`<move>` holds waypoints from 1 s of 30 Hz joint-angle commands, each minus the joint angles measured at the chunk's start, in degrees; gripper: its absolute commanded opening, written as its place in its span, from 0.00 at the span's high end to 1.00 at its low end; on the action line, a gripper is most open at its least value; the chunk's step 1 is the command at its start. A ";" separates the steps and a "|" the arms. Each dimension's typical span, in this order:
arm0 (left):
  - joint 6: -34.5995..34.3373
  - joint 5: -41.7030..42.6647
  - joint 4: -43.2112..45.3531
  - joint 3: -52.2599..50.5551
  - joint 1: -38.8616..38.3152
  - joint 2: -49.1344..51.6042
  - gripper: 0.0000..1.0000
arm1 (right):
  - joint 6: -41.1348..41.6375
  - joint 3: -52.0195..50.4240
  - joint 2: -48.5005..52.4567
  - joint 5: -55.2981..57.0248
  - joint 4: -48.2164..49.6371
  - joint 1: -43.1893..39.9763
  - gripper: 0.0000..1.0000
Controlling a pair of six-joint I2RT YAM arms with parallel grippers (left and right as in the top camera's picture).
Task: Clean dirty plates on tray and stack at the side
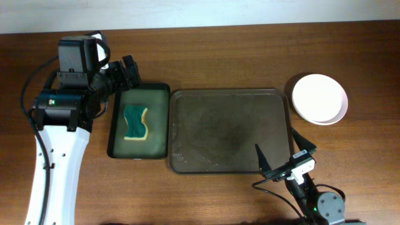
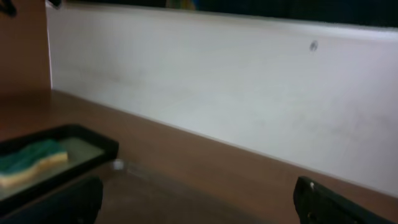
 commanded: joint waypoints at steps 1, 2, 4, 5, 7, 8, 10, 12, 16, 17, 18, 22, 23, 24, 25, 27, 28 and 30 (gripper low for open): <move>0.90 0.42 0.15 -0.20 -0.13 0.04 0.01 | -0.20 -0.39 -0.50 -2.51 -1.64 -0.37 0.02; 0.90 0.42 0.15 -0.20 -0.13 0.04 0.01 | -0.20 -0.39 -0.50 -2.91 -1.62 -0.37 0.02; 0.90 0.42 0.15 -0.20 -0.13 0.04 0.01 | -0.20 -0.39 -0.50 -2.99 -1.64 -0.37 0.02; 0.90 0.42 0.15 -0.20 -0.13 0.04 0.00 | -0.20 -0.39 -0.50 -2.99 -1.64 -0.37 0.01; 0.90 0.42 0.15 -0.20 -0.13 0.04 0.01 | -0.20 -0.39 -0.50 -2.99 -2.27 -0.37 0.02; 0.90 0.42 0.15 -0.20 -0.13 0.04 0.01 | -0.20 -0.39 -0.50 -2.99 -2.97 -0.37 0.02; 0.90 0.42 0.15 -0.20 -0.13 0.04 0.01 | -0.20 -0.39 -0.50 -2.99 -5.09 -0.37 0.02; 0.90 0.42 0.15 -0.20 -0.13 0.04 0.00 | -0.20 -0.39 -0.50 -2.99 -9.27 -0.37 0.02; 0.90 0.42 0.15 -0.20 -0.13 0.04 0.01 | -0.22 -0.39 -0.22 -2.80 -10.54 -0.37 0.02; 0.87 0.42 0.15 -0.20 -0.13 0.04 0.01 | -0.20 -0.39 -0.22 -2.80 -10.58 -0.37 0.02; 0.90 0.42 0.15 -0.20 -0.13 0.04 0.01 | -0.20 -0.39 -0.20 -2.80 -10.56 -0.37 0.02; 0.90 0.42 0.15 -0.20 -0.11 0.04 0.00 | -0.20 -0.39 -0.17 -2.80 -10.58 -0.37 0.02; 0.90 0.42 0.15 -0.20 -0.13 0.04 0.00 | -0.22 -0.39 -0.17 -2.80 -10.58 -0.37 0.02; 0.90 0.42 0.15 -0.20 -0.13 0.04 0.01 | -0.20 -0.39 -0.17 -2.80 -10.58 -0.37 0.02; 0.90 0.42 0.15 -0.20 -0.13 0.04 0.00 | -0.20 -0.39 -0.17 -2.80 -10.58 -0.37 0.02; 0.90 0.42 0.15 -0.20 -0.13 0.04 0.01 | -0.22 -0.39 -0.17 -2.80 -10.56 -0.37 0.01; 0.90 0.42 0.15 -0.20 -0.13 0.04 0.00 | -0.22 -0.39 -0.17 -2.80 -10.56 -0.37 0.02; 0.90 0.42 0.17 -0.20 -0.13 0.04 0.01 | -0.22 -0.39 -0.17 -2.80 -10.58 -0.37 0.02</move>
